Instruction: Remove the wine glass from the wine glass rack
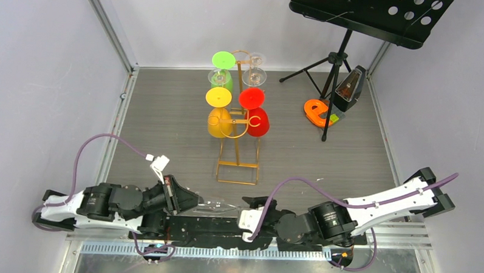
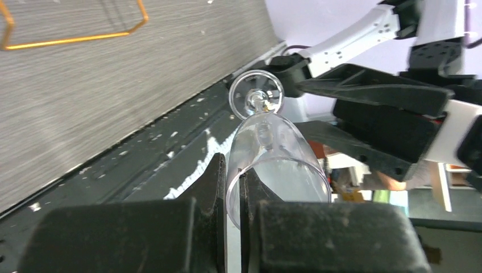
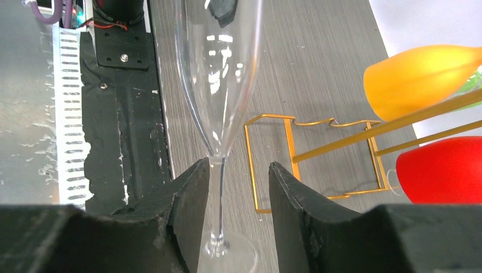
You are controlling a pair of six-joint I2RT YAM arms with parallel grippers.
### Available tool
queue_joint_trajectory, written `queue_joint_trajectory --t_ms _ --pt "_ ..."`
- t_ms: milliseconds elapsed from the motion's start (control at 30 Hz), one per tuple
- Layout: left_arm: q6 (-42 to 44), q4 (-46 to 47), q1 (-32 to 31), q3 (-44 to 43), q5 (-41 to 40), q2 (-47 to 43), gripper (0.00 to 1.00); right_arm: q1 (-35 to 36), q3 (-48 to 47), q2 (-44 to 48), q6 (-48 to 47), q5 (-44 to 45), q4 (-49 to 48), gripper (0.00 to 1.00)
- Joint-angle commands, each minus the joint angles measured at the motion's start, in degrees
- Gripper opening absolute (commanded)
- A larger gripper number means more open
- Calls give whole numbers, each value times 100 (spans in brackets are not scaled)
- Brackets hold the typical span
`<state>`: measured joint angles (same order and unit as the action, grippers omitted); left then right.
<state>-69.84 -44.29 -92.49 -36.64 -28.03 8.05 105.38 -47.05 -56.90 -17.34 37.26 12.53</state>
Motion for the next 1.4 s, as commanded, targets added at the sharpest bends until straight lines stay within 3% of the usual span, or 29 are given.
queue_joint_trajectory --t_ms 0,433,733,900,1033,1100,1200,1367 --pt "91 -723 20 -526 -545 295 0 26 -292 421 338 91 139 50" --pt "217 -2716 20 -2178 -1872 1423 0 26 61 1234 913 291 602 53" --pt "-257 -4495 20 -3273 -3218 2200 0 30 239 1465 1124 541 643 53" --pt "-403 -5091 36 -3633 -3534 2762 0 30 308 1540 1209 551 581 53" --pt "46 -4818 271 -3626 -3592 2950 0 30 351 1553 1231 516 529 53" --pt "760 -4197 641 -3465 -3354 2922 0 28 361 1540 1247 498 509 53" --pt "2042 -3042 1604 -3083 -2571 2788 0 33 351 1521 1279 466 512 53" --pt "3157 -2242 2928 -2772 -1986 2590 0 34 360 1578 1397 427 536 53"
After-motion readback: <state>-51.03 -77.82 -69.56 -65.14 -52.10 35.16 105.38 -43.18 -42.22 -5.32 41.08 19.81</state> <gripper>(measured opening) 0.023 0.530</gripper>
